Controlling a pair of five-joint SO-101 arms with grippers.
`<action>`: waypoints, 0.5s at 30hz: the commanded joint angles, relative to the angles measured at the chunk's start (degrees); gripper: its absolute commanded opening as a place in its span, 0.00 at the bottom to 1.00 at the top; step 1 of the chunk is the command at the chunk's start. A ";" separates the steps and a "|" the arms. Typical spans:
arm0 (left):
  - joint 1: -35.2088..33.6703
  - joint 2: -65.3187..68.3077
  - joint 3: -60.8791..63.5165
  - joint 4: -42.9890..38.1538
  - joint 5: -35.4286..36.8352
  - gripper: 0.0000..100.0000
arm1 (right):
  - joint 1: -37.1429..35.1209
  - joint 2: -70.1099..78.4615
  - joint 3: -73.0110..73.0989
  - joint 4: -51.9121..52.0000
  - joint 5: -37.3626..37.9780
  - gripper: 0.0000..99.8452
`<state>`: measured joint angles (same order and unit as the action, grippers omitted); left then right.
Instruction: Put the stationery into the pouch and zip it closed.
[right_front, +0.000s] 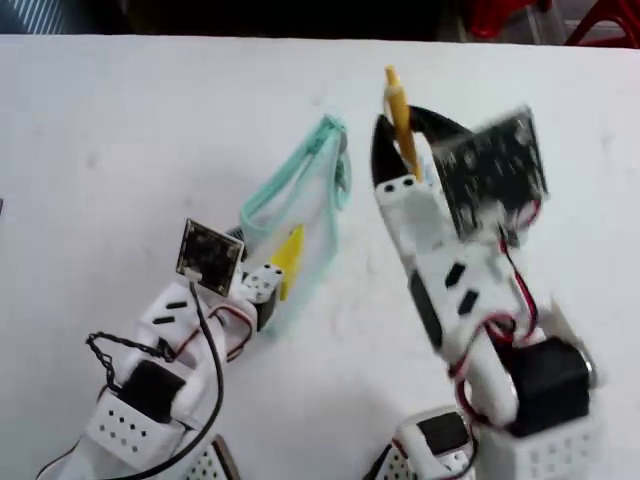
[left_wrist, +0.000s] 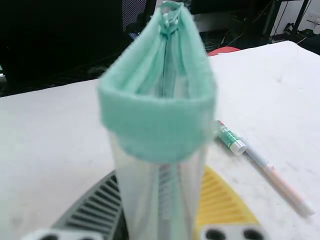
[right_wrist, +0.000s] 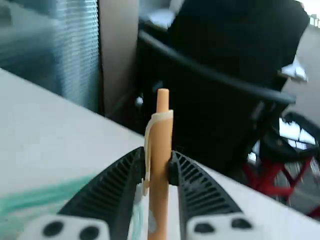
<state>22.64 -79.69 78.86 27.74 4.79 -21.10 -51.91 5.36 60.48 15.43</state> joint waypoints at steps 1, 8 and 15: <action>-0.22 -1.27 -0.62 0.18 -0.44 0.14 | -7.08 -1.27 -5.98 -4.00 -0.53 0.02; 1.54 -1.27 -0.70 0.53 0.88 0.20 | -15.78 3.65 -6.15 -13.23 -0.53 0.02; 1.71 -1.27 -0.70 0.18 2.46 0.20 | -16.92 12.35 -6.24 -20.62 -5.19 0.02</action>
<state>23.78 -79.60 78.86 27.74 6.55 -37.63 -41.89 1.14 43.16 12.09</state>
